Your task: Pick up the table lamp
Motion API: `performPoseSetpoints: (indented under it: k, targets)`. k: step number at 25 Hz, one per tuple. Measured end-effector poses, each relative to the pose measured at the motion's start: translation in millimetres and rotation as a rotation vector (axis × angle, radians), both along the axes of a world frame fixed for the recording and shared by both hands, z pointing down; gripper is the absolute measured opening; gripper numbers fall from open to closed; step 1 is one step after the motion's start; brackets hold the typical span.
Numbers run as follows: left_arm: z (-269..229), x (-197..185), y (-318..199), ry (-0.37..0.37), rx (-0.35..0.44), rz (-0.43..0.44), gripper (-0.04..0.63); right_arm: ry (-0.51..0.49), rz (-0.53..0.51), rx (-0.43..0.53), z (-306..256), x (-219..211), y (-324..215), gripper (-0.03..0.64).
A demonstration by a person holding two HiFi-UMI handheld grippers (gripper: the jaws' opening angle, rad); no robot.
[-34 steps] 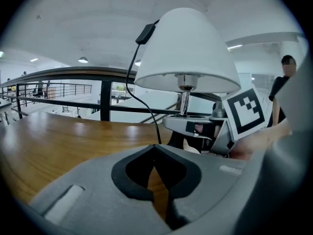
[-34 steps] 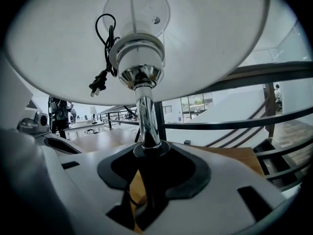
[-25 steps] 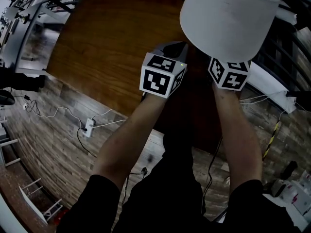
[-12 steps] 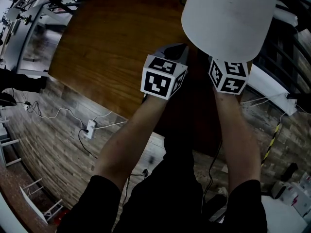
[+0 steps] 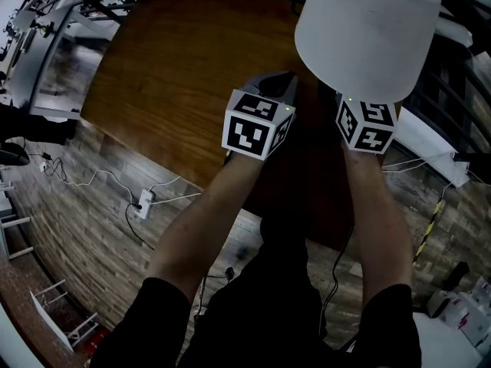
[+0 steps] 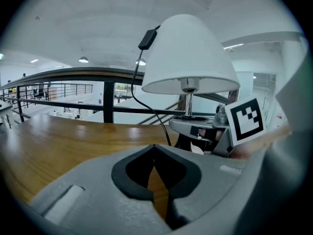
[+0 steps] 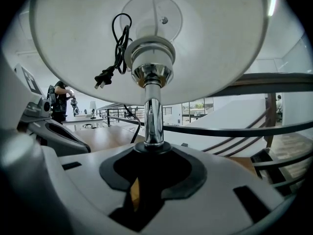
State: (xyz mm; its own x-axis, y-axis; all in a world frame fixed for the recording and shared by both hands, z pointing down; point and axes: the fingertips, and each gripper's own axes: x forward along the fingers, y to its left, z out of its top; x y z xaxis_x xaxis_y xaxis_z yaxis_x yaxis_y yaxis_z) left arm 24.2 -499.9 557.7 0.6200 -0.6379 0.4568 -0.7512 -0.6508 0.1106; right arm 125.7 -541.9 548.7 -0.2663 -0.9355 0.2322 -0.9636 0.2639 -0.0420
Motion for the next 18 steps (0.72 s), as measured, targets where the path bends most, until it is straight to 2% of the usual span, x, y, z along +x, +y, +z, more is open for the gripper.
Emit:
performPoseSetpoints:
  k: [9, 18]
  targets:
    - [-7.6, -23.6, 4.6, -0.007, 0.007, -0.020, 0.006, -0.013, -0.002, 0.011, -9.3, 3.6, 4.3, 0.126]
    - [-33.6, -41.7, 22.4, -0.007, 0.010, -0.048, 0.006, -0.039, -0.016, 0.021, -48.6, -6.6, 22.4, 0.127]
